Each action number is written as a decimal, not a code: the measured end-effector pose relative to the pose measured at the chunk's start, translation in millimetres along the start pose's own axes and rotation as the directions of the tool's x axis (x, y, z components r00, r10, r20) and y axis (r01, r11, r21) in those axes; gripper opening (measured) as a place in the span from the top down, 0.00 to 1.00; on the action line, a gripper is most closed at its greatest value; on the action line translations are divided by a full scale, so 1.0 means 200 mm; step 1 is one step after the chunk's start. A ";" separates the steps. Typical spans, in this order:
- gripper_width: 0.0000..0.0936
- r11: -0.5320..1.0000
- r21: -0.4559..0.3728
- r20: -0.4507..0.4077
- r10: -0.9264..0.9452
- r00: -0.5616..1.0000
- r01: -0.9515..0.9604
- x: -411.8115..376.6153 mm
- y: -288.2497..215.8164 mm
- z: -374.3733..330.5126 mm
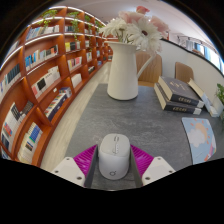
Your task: Arrange mouse
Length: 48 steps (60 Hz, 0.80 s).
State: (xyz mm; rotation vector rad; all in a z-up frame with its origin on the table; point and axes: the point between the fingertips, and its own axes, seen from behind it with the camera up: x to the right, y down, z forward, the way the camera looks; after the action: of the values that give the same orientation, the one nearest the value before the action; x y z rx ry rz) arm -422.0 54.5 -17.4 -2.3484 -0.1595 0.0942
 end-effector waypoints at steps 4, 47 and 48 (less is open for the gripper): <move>0.43 1.000 -0.013 -0.005 -0.011 1.000 0.011 0.02 0.01 0.00; 0.64 0.941 0.299 0.068 -0.189 0.980 0.160 0.69 -1.03 -0.93; 0.64 0.936 0.315 0.056 -0.187 0.981 0.160 0.75 -1.07 -0.96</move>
State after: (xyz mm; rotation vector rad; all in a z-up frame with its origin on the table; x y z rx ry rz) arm -269.8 91.3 267.0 -2.0090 -0.3676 0.1233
